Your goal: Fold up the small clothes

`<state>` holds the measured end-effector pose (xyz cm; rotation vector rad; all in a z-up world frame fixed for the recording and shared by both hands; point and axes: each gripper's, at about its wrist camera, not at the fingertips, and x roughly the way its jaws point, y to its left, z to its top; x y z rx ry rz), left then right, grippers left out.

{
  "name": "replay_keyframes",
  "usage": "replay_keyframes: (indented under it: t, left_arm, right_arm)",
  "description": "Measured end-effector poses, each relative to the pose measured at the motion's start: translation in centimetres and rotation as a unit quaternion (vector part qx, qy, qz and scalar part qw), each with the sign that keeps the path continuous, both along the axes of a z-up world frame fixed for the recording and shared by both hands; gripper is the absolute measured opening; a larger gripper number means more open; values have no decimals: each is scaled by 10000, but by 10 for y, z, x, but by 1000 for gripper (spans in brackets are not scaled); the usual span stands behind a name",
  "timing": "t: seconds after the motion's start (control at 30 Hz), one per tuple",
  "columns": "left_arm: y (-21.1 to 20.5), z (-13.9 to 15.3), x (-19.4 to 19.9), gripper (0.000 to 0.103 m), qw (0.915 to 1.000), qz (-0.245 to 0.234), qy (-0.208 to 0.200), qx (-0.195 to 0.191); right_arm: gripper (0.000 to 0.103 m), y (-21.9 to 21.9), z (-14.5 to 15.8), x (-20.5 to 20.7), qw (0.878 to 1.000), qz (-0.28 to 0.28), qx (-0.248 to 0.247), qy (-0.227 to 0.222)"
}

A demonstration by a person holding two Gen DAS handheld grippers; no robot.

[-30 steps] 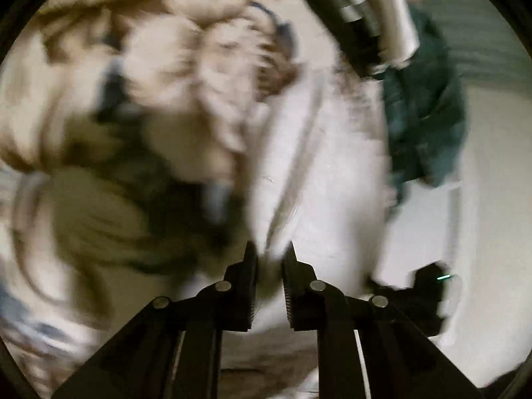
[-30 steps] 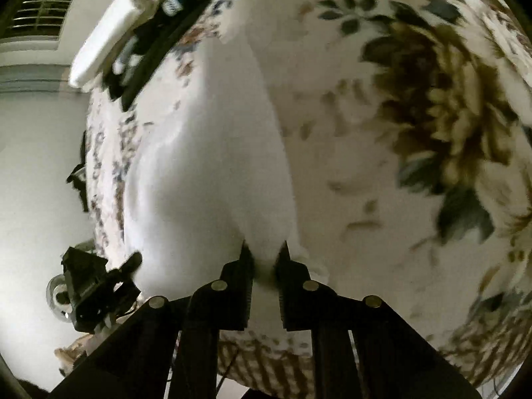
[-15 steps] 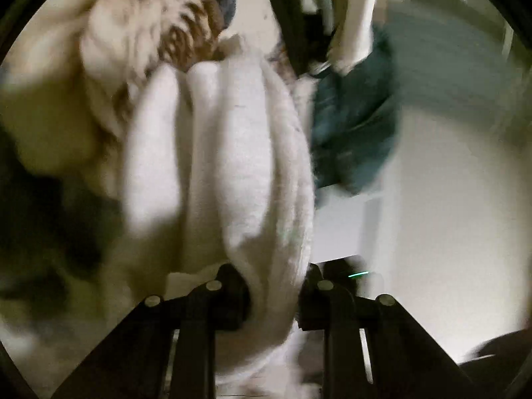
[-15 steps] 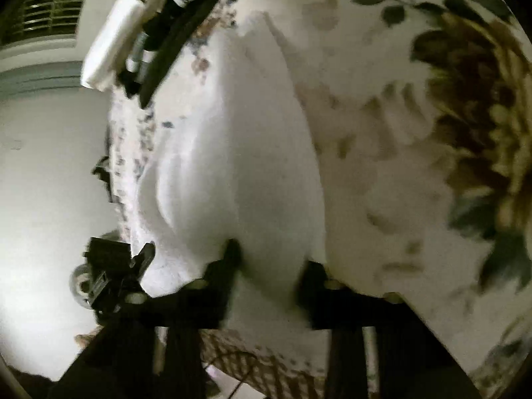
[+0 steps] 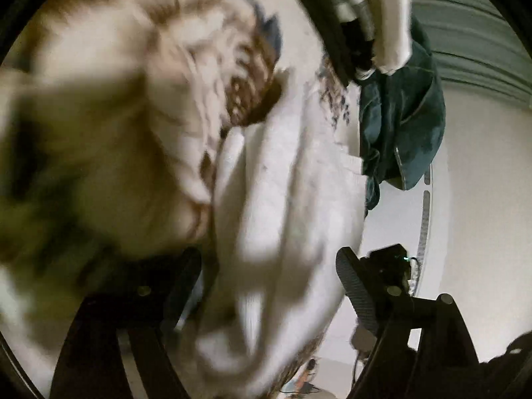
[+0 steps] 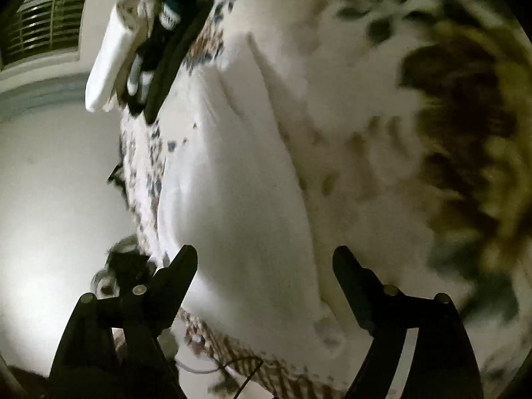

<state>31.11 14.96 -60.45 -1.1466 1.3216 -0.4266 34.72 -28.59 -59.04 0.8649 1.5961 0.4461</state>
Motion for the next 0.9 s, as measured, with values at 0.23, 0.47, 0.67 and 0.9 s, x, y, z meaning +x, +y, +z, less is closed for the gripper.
replay_keyframes:
  t: [0.23, 0.47, 0.67, 0.9]
  left_arm:
    - [-40, -2, 21, 77, 9991, -351, -213, 88]
    - [-38, 38, 19, 28, 9982, -125, -569, 102]
    - [-39, 109, 59, 28, 9960, -156, -874, 48]
    - [-8, 213, 159, 28, 9856, -354, -1634, 255]
  right_arm:
    - [83, 34, -48, 12, 9929, 342, 1097, 321]
    - [46, 34, -18, 8, 9958, -96, 884, 222]
    - [45, 46, 58, 28, 9964, -173, 811, -177]
    - [45, 69, 174, 122, 9908, -157, 797, -1082]
